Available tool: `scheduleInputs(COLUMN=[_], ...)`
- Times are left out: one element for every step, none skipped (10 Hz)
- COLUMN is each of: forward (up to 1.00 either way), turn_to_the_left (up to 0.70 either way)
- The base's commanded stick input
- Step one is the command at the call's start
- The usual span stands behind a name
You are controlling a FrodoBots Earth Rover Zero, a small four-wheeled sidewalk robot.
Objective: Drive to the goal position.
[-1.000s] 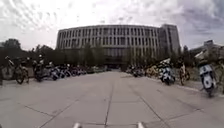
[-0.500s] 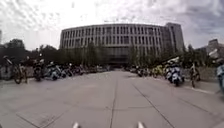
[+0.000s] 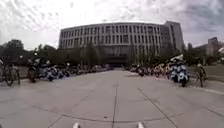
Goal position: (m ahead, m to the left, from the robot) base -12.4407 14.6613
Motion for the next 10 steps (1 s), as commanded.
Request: scheduleInputs(forward=[0.7, 0.7, 0.7, 0.7, 0.7, 0.7, 0.7, 0.7, 0.7, 0.7], turn_to_the_left=[0.12, 0.13, 0.13, 0.13, 0.08, 0.0, 0.0, 0.0, 0.0, 0.0])
